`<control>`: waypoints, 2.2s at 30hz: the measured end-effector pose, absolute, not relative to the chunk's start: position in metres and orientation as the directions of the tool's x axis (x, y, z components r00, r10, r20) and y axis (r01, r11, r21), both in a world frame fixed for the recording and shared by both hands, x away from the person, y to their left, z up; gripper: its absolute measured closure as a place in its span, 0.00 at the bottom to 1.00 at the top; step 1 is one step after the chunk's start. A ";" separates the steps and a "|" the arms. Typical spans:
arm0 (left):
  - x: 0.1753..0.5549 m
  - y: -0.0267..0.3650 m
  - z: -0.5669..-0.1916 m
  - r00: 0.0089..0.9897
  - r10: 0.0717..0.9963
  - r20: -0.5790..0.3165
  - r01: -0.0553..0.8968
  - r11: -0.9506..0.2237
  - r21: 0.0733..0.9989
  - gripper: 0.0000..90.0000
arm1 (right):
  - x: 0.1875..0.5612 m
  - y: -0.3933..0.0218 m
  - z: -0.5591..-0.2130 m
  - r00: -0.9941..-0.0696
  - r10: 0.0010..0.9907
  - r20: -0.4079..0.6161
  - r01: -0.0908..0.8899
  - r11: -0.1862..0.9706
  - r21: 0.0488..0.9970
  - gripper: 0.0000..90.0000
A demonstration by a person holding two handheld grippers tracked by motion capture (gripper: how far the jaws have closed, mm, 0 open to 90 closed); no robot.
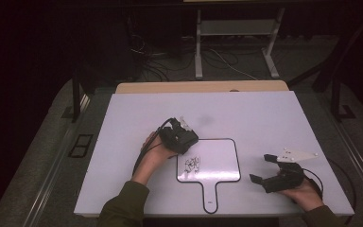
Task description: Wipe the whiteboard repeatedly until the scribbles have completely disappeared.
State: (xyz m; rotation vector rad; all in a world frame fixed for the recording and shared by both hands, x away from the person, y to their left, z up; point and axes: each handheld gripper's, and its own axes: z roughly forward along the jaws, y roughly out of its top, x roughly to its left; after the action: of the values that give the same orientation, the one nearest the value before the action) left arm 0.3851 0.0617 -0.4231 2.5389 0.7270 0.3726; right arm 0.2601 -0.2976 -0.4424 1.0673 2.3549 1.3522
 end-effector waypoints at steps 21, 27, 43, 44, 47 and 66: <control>0.362 0.028 -0.424 0.900 0.433 0.057 0.347 -0.787 0.510 0.44 | 0.260 -0.297 -0.442 -0.713 0.684 0.153 0.476 0.312 0.822 0.00; 0.372 0.044 -0.423 0.873 0.483 0.075 0.386 -0.775 0.500 0.44 | 0.260 -0.298 -0.442 -0.713 0.684 0.153 0.476 0.312 0.822 0.00; 0.363 0.054 -0.424 0.868 0.495 0.040 0.406 -0.754 0.516 0.44 | 0.260 -0.297 -0.442 -0.715 0.682 0.151 0.475 0.317 0.821 0.00; 0.361 0.053 -0.424 0.872 0.488 0.039 0.400 -0.757 0.516 0.44 | 0.260 -0.297 -0.442 -0.715 0.682 0.151 0.475 0.316 0.821 0.00; 0.357 0.050 -0.424 0.881 0.471 0.038 0.387 -0.765 0.514 0.44 | 0.260 -0.297 -0.442 -0.715 0.682 0.150 0.474 0.317 0.821 0.00; 0.344 0.041 -0.425 0.904 0.427 0.010 0.358 -0.769 0.530 0.44 | 0.259 -0.298 -0.441 -0.712 0.686 0.150 0.475 0.314 0.822 0.00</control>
State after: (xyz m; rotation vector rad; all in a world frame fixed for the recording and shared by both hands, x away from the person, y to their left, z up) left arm 0.3440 0.0407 -0.4248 2.5312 0.5641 0.1747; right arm 0.2594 -0.2980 -0.4415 1.0606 2.3528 1.3505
